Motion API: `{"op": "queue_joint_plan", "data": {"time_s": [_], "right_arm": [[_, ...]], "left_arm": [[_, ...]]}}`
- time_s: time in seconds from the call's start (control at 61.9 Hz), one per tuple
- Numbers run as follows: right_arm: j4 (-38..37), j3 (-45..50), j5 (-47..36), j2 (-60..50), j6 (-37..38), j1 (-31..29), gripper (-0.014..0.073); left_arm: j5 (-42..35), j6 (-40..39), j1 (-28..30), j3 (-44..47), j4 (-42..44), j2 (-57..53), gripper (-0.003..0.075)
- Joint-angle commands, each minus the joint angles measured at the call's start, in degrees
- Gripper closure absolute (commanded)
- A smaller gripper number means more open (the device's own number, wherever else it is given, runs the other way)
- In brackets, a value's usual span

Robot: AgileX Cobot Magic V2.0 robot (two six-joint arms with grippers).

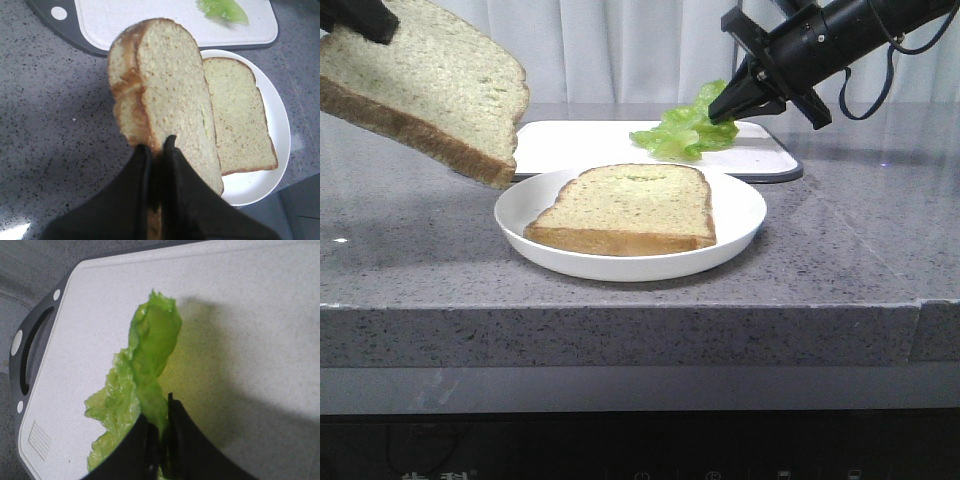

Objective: Left arm grabs bread, right arm adds lettuce
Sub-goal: 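Move the right gripper to the lettuce leaf and grasp it, then lift the lettuce with the right gripper and carry it over the plate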

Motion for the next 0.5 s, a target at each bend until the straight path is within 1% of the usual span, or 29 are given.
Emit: {"op": "queue_joint_plan", "data": {"time_s": [0.0,0.081,0.21,0.339,0.42,0.485], "right_arm": [[3.29,-1.95,-0.49,-4.67,-0.98,-0.27,0.0637],[3.15,-1.95,0.99,-6.47,-1.10,-0.27,0.0660],[3.22,-1.95,3.98,-9.96,-1.10,-0.27,0.0659],[3.20,-0.94,8.99,-15.14,-1.10,-0.27,0.0659],[2.85,2.24,9.46,-19.37,-1.10,-0.27,0.0659],[2.80,6.70,9.16,-23.54,-1.15,-0.27,0.0659]], "left_arm": [[-3.16,0.06,0.08,-1.53,-2.40,-1.88,0.0741],[-3.16,0.06,0.08,-1.53,-2.40,-1.88,0.0741],[-3.16,0.06,0.08,-1.53,-2.40,-1.88,0.0741],[-3.16,0.06,0.08,-1.53,-2.30,-1.88,0.0741],[-3.16,0.06,0.08,-1.53,-2.19,-1.88,0.0741],[-3.16,0.06,0.08,-1.53,-1.98,-1.88,0.0741]]}}
